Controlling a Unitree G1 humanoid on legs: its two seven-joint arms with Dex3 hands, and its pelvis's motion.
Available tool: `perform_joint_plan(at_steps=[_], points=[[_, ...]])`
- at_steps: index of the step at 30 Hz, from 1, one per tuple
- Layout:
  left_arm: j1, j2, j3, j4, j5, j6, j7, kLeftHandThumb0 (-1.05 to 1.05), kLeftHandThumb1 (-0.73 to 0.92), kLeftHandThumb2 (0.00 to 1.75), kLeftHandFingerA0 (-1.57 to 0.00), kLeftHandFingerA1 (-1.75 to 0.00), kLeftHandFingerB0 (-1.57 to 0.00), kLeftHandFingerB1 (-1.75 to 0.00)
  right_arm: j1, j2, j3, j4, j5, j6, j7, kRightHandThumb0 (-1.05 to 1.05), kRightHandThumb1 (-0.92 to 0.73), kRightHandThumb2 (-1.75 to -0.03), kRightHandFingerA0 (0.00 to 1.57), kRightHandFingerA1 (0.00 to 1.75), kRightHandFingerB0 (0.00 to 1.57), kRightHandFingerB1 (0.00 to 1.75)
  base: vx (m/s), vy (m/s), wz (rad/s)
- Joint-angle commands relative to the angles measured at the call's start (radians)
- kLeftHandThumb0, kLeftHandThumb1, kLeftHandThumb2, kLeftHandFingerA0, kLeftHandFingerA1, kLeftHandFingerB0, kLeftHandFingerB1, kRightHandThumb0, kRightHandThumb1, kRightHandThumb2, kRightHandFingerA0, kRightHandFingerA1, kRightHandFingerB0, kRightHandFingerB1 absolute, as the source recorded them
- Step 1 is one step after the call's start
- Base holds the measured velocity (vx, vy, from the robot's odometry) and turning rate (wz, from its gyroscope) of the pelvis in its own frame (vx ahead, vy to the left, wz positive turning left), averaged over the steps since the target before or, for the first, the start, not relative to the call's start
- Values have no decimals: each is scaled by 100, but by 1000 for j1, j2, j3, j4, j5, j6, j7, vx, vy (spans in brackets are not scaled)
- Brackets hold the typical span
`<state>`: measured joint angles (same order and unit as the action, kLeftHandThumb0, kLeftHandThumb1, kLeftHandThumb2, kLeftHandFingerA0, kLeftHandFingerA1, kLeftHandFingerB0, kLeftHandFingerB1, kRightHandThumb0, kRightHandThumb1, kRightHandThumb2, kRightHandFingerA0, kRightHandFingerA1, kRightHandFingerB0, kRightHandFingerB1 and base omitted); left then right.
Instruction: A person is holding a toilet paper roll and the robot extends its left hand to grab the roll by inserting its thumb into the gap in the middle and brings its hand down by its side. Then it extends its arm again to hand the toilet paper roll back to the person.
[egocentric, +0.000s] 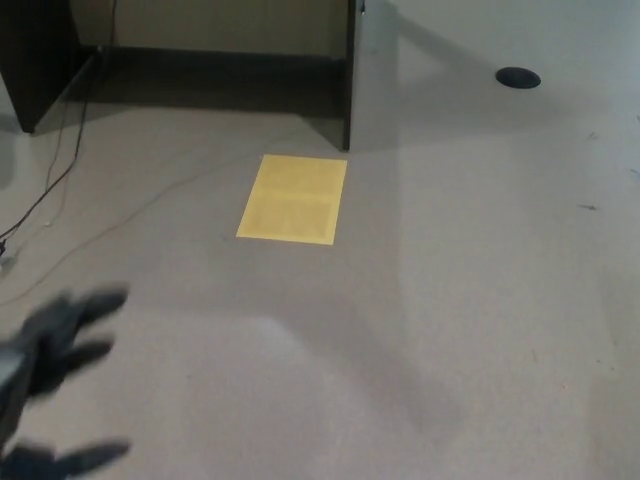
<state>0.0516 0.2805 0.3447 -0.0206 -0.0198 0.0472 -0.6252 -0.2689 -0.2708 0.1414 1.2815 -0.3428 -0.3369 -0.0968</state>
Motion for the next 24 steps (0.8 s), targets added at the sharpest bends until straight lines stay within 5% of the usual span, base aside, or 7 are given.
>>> perform_joint_plan(at_steps=[1,3,4,6,17,19,24], points=[[225,-37,94,574,54,-451,269,-37,41,53,-9,-33,-13,-25,59,-33,-22,1,25,-22,-16,-33,-58,-58,81,54,26,30,0,0,0],[234,-32,80,618,73,-457,301,-27,27,73,0,-45,-4,-41,67,-32,-22,0,24,-28,-20,-33,-59,-58,80,52,26,29,0,0,0],[231,-20,64,658,91,-459,323,-26,41,53,-9,-32,-11,-25,67,-30,-23,1,26,-26,-20,-32,-58,-58,79,50,26,30,0,0,0],[227,-11,52,687,94,-448,335,-20,27,72,0,-45,-2,-42,71,-29,-23,1,25,-28,-28,-32,-58,-58,78,50,27,30,0,0,0],[212,44,-1,828,120,-559,383,-35,40,54,-9,-30,-11,-25,87,-23,-18,0,19,-34,-48,-32,-59,-58,58,46,27,30,0,0,0],[210,52,-12,834,134,-561,402,-22,29,82,-1,-50,0,-48,87,-22,-21,0,21,-33,-47,-33,-59,-58,56,44,28,30,0,0,0],[206,67,-21,854,123,-590,397,-30,25,69,0,-42,-1,-40,92,-13,-27,-4,29,-30,-50,-32,-59,-58,56,45,28,30,0,0,0]])
